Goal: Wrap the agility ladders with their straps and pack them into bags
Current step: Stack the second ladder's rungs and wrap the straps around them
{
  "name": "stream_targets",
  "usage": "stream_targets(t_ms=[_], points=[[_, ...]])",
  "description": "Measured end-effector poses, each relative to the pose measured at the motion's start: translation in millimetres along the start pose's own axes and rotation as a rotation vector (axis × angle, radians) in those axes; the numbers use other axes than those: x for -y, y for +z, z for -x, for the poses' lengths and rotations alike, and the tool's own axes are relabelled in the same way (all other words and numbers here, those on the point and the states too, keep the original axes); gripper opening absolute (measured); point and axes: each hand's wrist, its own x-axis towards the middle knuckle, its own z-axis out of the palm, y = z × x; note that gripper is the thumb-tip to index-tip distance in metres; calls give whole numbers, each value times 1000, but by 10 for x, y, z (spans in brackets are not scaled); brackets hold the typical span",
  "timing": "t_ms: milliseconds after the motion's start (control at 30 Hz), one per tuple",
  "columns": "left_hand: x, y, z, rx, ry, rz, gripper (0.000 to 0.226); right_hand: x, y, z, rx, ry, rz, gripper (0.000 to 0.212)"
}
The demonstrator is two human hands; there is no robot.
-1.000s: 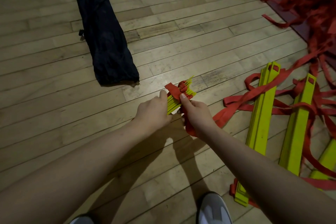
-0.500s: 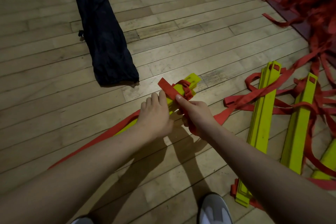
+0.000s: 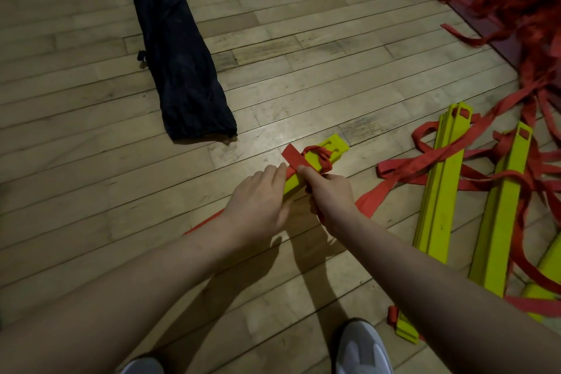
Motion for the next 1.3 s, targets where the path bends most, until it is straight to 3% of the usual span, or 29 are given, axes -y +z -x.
stream_targets(t_ms=[200, 300, 433, 667, 800, 1000, 1067, 1200, 1300], points=[[166, -51, -80, -68, -34, 263, 37, -37, -27, 12, 22, -33, -47, 25], [250, -51, -144, 75, -130, 467, 38, -44, -54, 14, 72, -58, -82, 20], [266, -40, -163, 297, -214, 539, 65, -44, -81, 20, 102, -69, -84, 17], [401, -237, -279, 502, -307, 797, 46, -7, -105, 39, 153, -84, -113, 23], [474, -278, -341, 483, -252, 771, 59, 67, -84, 52, 190, -98, -129, 24], [422, -196, -275, 455, -318, 937, 72, 79, -113, 65, 208, -84, -126, 20], [368, -223, -263, 420, -324, 951, 63, 109, -116, 59, 225, -87, -124, 21], [313, -245, -344, 232, -275, 722, 41, 206, -144, 61, 260, -98, -43, 32], [305, -299, -462, 108, -234, 447, 46, 204, -179, 59, 312, -159, 35, 29]])
